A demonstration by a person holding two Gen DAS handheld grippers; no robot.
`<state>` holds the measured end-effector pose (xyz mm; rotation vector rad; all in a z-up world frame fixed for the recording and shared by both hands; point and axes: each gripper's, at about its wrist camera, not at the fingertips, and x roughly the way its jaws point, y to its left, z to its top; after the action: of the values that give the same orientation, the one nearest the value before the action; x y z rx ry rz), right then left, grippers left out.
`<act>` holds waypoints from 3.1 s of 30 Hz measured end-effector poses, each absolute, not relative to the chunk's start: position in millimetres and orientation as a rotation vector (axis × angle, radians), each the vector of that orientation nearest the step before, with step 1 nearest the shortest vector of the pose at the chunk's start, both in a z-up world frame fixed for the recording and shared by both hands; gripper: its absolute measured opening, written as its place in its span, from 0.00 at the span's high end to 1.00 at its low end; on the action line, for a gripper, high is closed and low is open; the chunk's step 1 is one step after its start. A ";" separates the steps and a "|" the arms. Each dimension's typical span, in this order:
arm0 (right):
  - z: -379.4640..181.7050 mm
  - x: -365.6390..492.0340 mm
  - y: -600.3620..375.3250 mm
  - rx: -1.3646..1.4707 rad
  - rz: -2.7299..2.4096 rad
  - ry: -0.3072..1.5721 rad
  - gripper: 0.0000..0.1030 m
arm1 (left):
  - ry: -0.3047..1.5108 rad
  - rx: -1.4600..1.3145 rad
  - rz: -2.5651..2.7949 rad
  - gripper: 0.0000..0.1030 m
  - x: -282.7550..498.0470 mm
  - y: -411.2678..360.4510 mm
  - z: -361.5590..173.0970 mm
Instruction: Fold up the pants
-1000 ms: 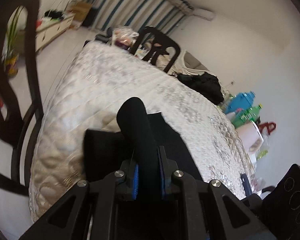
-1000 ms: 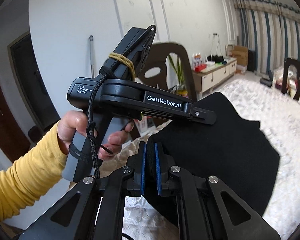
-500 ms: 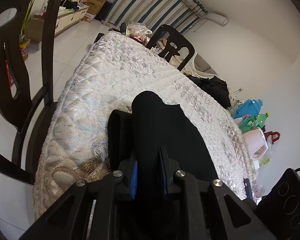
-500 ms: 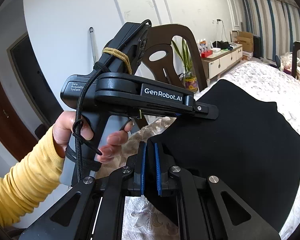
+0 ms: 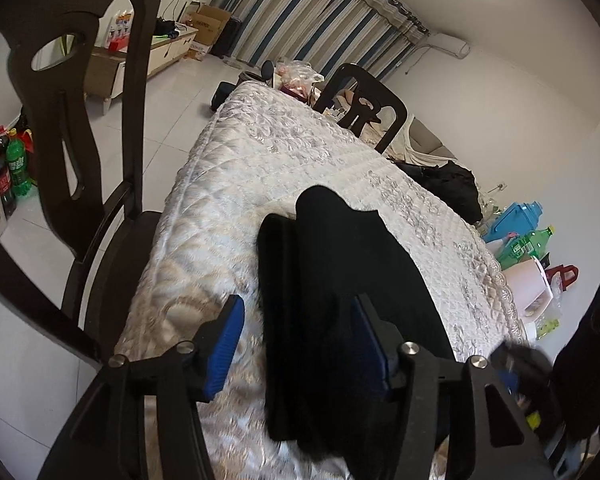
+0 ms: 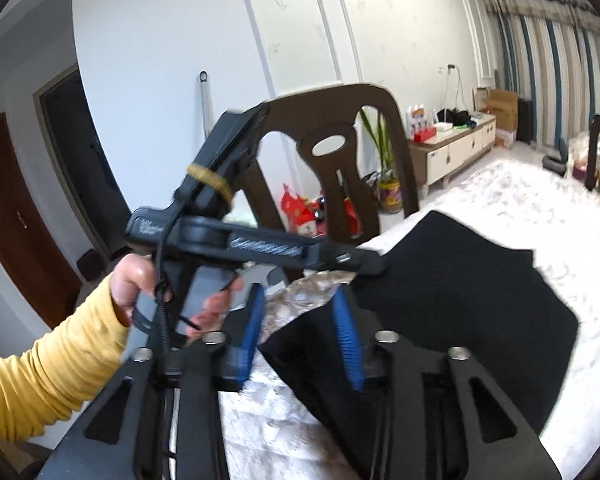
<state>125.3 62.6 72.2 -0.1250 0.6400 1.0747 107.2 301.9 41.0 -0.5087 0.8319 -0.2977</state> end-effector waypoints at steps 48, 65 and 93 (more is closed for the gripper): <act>9.6 124.9 113.3 -0.495 0.943 0.700 0.26 | 0.792 -0.620 -0.178 0.25 41.2 311.8 35.4; 5.7 128.5 130.4 -0.638 0.774 0.638 0.43 | 0.853 -0.716 -0.215 0.25 70.2 315.1 28.0; 25.9 124.3 110.7 -0.431 0.875 0.620 0.69 | 1.050 -0.730 -0.542 0.18 149.8 263.0 18.2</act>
<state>124.3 110.7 25.9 -0.4308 0.6203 0.8751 149.8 263.0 18.2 -0.7302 1.0502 -0.5417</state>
